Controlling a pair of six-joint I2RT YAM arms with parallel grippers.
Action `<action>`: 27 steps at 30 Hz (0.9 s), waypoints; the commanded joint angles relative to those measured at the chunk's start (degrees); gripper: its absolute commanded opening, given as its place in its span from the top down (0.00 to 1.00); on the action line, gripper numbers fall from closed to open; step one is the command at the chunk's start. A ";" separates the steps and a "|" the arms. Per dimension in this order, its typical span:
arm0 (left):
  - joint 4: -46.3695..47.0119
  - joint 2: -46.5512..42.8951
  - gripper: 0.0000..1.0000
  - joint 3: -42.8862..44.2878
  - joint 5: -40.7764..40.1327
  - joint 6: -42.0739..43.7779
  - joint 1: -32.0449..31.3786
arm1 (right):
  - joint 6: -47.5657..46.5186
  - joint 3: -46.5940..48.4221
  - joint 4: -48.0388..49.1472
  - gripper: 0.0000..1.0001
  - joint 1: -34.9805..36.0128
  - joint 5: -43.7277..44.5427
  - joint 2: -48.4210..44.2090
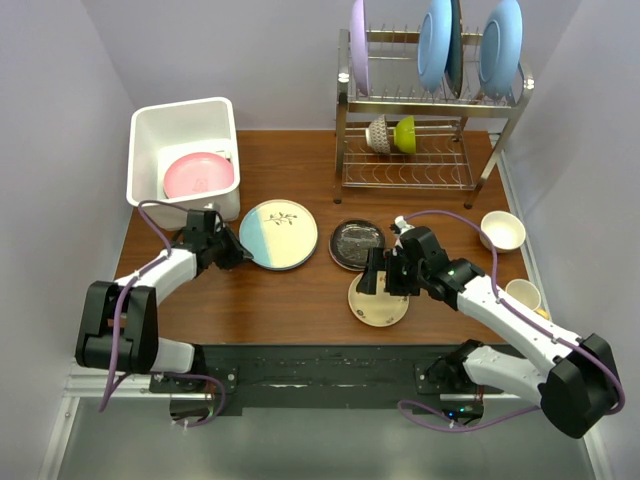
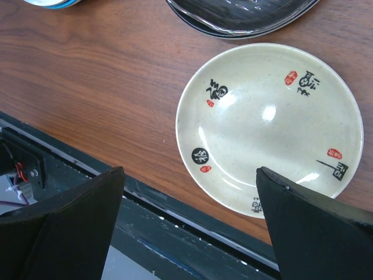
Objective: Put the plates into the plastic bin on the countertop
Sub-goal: Pick up the plate at the center of the board.
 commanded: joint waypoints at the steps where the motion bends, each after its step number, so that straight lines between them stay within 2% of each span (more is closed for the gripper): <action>1: 3.53 0.92 0.93 1.08 1.68 -0.17 -0.35 | -0.81 1.20 1.95 0.01 0.43 -1.42 0.55; 3: 3.00 0.74 1.00 1.00 1.77 0.18 -0.35 | -0.81 1.55 2.13 0.01 0.43 -1.51 0.64; 13: 1.68 -6.81 1.00 -1.29 4.93 -1.04 -0.35 | 1.20 3.66 6.08 0.01 0.61 -4.23 4.59; 23: -3.06 -14.02 1.00 0.29 8.01 -1.93 -0.35 | 8.41 4.19 19.60 0.01 0.69 -9.86 11.88; 27: -5.70 -15.96 1.00 -0.76 7.93 -0.96 -0.44 | 14.98 3.75 25.67 0.01 0.69 -11.44 15.04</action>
